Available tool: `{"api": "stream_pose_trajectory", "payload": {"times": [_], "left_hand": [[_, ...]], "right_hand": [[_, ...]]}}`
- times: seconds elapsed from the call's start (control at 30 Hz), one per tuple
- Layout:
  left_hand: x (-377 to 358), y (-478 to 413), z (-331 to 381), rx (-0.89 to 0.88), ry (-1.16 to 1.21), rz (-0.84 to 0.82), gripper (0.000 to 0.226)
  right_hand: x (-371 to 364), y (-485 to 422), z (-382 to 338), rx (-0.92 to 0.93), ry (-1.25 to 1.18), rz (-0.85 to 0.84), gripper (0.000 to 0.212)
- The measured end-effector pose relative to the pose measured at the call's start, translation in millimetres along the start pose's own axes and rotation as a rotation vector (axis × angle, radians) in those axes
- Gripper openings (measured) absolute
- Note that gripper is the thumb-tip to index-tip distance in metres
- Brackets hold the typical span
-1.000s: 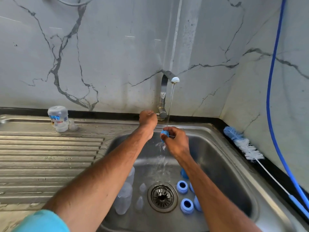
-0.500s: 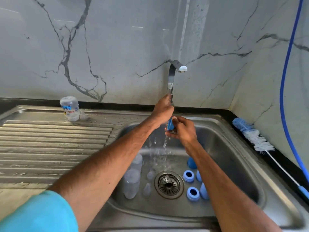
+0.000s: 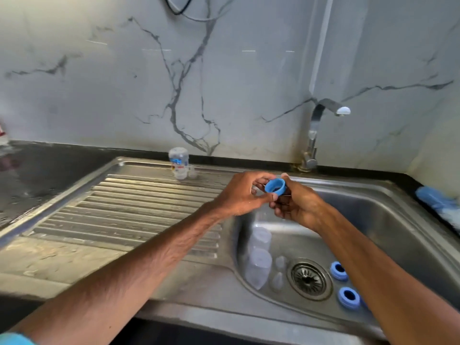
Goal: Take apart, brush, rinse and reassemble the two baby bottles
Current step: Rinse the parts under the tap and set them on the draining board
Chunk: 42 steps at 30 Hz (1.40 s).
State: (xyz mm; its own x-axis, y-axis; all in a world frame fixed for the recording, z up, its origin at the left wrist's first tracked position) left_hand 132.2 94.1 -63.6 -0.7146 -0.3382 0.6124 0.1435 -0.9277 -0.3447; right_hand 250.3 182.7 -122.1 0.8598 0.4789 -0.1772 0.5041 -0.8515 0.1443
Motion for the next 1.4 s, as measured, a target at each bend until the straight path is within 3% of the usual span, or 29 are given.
{"api": "stream_pose_trajectory", "payload": {"times": [0.13,0.2,0.37,0.53,0.83,1.07,1.27,1.4], "left_hand": [[44,7,-19,-0.012,-0.094,0.144,0.056],[61,10,-32,0.009,-0.157,0.202,0.059],[92,29,-74,0.242,-0.355,0.387,0.045],[100,40,-96,0.493,-0.470,0.397,0.028],[91,36,-104,0.591,-0.616,0.407,0.026],[87,30,-111,0.579,-0.618,0.435,0.034],[82,27,-100,0.484,-0.618,0.448,0.032],[64,27,-76,0.340,-0.534,0.425,0.019]], "right_hand": [[-54,-8,-18,-0.001,-0.067,-0.187,0.040],[-77,-17,-27,0.062,0.023,-0.212,0.037],[-123,-48,-49,0.453,0.723,-0.065,0.042],[-164,-85,-34,0.547,1.061,-0.082,0.046],[-178,-122,-3,0.602,1.122,-0.060,0.041],[-173,-123,-5,0.665,1.057,-0.045,0.056],[-128,-87,-26,0.714,1.056,0.044,0.032],[-75,-39,-41,0.778,1.123,0.008,0.013]]}}
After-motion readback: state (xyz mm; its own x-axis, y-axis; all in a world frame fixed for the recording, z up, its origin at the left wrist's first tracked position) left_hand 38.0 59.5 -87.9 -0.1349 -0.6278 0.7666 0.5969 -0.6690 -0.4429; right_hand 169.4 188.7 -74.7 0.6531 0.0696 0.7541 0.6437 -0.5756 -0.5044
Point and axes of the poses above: each hand's wrist, its own y-axis away from the middle knuckle, its own x-axis out of the back of the hand, z = x × y, the point moved 7 cm from there along -y, towards the middle knuckle, and after that the axes turned 9 degrees about x, right-handed, at the moved point
